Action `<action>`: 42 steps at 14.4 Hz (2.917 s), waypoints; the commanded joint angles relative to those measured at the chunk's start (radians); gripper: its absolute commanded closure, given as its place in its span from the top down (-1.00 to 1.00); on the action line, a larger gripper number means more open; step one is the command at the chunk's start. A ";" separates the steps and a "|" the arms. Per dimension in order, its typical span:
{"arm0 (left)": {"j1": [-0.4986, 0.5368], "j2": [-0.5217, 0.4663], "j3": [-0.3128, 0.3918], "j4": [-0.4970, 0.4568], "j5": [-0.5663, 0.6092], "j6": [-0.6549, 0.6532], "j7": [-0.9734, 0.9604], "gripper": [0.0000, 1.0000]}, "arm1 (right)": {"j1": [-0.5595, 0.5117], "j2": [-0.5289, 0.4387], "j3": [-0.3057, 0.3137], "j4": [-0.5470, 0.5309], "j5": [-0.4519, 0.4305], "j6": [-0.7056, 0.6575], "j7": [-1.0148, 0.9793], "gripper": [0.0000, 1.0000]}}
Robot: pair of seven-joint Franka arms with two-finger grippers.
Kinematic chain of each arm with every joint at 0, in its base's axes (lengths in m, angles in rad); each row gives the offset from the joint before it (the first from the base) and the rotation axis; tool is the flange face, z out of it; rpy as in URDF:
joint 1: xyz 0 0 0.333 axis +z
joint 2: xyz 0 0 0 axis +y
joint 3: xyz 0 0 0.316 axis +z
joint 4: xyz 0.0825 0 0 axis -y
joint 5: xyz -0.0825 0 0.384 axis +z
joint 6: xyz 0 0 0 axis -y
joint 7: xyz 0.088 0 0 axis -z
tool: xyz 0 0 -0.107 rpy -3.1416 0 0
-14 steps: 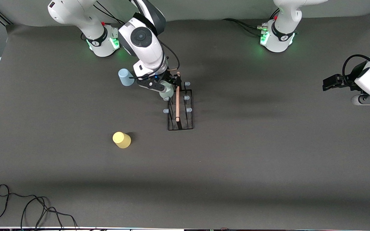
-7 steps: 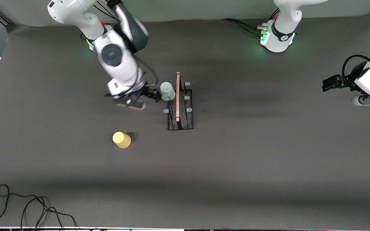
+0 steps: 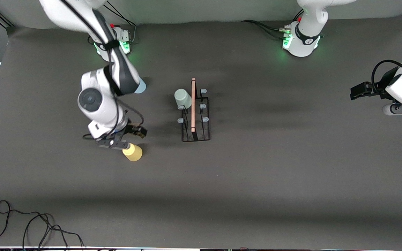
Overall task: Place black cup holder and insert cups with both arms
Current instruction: 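Move the right gripper to the yellow cup and grasp it, then carry the yellow cup to the rack and lower it onto a peg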
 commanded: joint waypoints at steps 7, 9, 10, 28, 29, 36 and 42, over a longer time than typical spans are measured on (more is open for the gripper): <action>0.000 -0.006 0.001 0.002 0.001 -0.008 -0.028 1.00 | -0.049 0.146 0.003 0.075 0.234 0.095 -0.192 1.00; 0.003 -0.011 0.003 0.004 0.001 -0.015 -0.028 1.00 | -0.049 0.166 0.003 0.079 0.237 0.109 -0.195 1.00; 0.003 -0.012 0.003 0.002 0.002 -0.017 -0.028 1.00 | -0.049 0.172 0.003 0.079 0.237 0.115 -0.195 1.00; 0.005 -0.014 0.006 -0.001 0.007 -0.031 -0.025 1.00 | 0.133 -0.097 -0.002 0.081 0.222 -0.147 0.192 -1.00; 0.005 -0.014 0.006 -0.001 0.007 -0.031 -0.025 1.00 | 0.168 -0.097 -0.002 0.093 0.222 -0.147 0.260 -1.00; 0.005 -0.014 0.006 -0.001 0.007 -0.031 -0.025 1.00 | 0.284 -0.089 -0.002 0.136 0.196 -0.147 0.487 -1.00; 0.005 -0.014 0.006 -0.001 0.007 -0.031 -0.025 1.00 | 0.285 -0.083 0.001 0.186 0.187 -0.184 0.535 -1.00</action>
